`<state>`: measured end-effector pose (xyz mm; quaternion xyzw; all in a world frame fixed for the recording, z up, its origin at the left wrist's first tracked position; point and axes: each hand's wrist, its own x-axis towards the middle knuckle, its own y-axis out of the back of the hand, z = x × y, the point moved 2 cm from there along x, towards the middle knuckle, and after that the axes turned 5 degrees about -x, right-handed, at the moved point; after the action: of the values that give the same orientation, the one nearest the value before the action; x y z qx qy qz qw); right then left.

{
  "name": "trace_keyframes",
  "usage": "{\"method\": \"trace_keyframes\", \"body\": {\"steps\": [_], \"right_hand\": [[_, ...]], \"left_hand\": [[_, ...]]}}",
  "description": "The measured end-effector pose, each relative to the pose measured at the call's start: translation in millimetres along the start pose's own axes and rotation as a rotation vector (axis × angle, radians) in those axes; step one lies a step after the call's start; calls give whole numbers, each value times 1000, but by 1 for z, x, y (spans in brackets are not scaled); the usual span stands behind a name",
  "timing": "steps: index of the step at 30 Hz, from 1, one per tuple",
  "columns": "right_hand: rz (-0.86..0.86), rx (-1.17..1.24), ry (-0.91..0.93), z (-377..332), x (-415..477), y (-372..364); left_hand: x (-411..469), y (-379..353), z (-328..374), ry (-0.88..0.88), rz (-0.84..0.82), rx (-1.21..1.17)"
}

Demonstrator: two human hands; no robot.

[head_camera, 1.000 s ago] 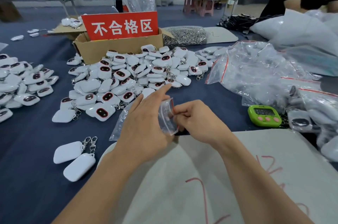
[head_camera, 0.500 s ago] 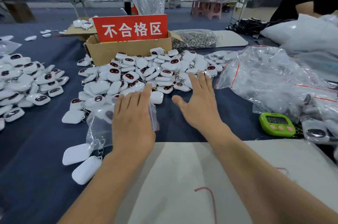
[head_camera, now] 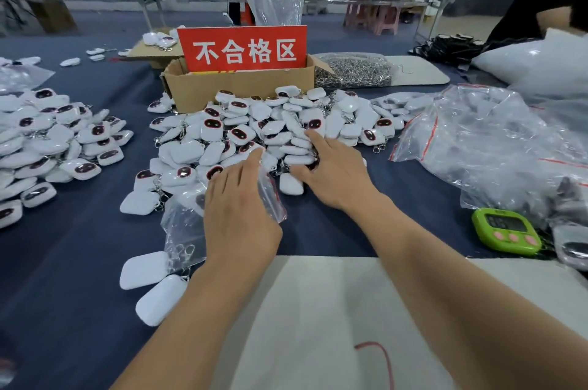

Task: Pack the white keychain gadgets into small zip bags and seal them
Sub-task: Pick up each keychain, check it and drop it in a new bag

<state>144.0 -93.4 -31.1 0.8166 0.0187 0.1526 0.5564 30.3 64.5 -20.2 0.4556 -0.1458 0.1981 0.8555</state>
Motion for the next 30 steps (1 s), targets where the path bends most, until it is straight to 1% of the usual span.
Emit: {"method": "trace_keyframes", "body": {"steps": [4,7,9,11,12,15,17,20,22,23,26,28,30], "right_hand": [[82,-93,-15,6,-41,9],[113,23,-115,11,-62,22],[193,107,-162,10,-77,34],[249,139,-191,11,-93,44],[239,126,-210,12,-100,47],[98,14,-244,19,-116,46],[63,34,-232,19,-120,48],[58,-7,-200,15,-119,53],[67,-45,-219,14,-119,55],[72,-22,-229,14,-120,56],[94,204,-262,15,-124,57],[107,356,-324,14,-128,57],[128,399,-381,14,-131,57]], "left_hand": [[0,3,-1,40,3,-5],[0,9,-1,32,-30,-12],[-2,13,3,-26,-75,-18],[-5,17,10,-98,-100,-47],[-7,18,15,-139,-94,-75],[-20,16,34,-269,-61,-182],[-32,8,47,-328,-81,-239],[-42,-8,56,-300,-182,-290],[-43,-16,54,-266,-246,-280],[-43,-19,51,-243,-270,-286],[-39,-22,44,-173,-313,-322],[-38,-23,43,-146,-316,-346],[-37,-24,43,-119,-325,-369]]}}
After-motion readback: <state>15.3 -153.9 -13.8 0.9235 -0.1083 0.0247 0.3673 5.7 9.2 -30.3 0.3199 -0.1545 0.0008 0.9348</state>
